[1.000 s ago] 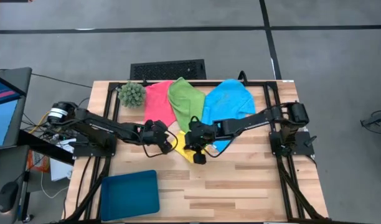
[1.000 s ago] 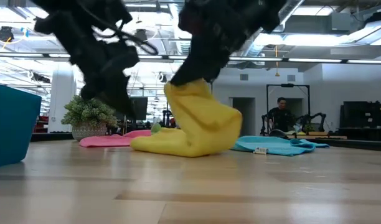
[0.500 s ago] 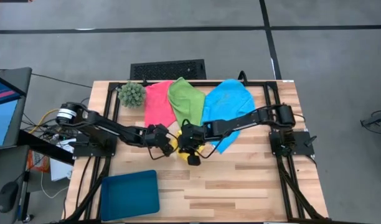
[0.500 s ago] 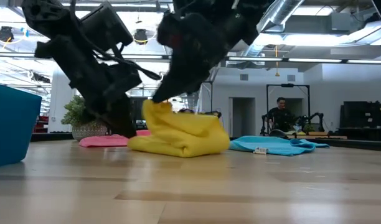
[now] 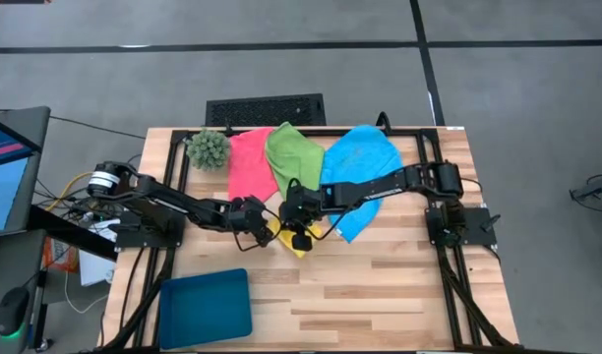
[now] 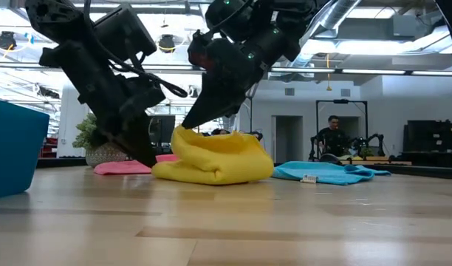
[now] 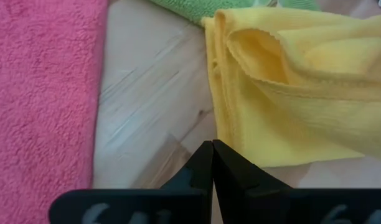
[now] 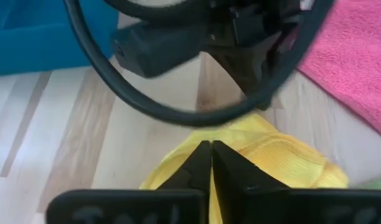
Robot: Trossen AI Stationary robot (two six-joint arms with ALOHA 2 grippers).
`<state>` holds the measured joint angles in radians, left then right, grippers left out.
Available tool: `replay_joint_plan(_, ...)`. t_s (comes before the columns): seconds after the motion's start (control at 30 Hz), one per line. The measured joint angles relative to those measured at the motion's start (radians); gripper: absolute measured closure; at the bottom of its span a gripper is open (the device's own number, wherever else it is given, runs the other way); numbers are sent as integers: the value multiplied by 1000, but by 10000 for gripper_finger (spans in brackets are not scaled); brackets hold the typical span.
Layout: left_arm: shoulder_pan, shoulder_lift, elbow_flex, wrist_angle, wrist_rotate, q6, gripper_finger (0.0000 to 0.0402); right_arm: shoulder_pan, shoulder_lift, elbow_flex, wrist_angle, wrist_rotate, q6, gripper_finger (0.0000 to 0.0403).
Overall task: Fold microfiber towels
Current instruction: Fold the yellow microfiber towel
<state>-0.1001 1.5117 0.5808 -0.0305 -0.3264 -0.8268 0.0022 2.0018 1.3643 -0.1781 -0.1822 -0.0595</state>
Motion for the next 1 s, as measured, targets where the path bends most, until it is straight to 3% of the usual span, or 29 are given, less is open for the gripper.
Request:
replay_joint_plan(0.3,0,-139,0,-129,-23,-34,402,-26,0,0,11,-6,5,261)
replay_joint_plan(0.47,0,-248,1,-142,-45,-15,402,-40,-67,0,-89,-109,7,212)
replay_joint_plan(0.63,0,-314,1,-155,-88,21,402,7,-205,-1,-304,-101,-57,207)
replay_joint_plan(0.73,0,-316,1,-160,-106,21,402,67,-251,-14,-383,-43,-119,212)
replay_joint_plan(0.9,0,-307,0,-170,-101,26,402,159,-219,-50,-369,80,-183,224)
replay_joint_plan(1.0,0,-307,0,-171,-93,26,402,179,-169,-61,-338,92,-156,233)
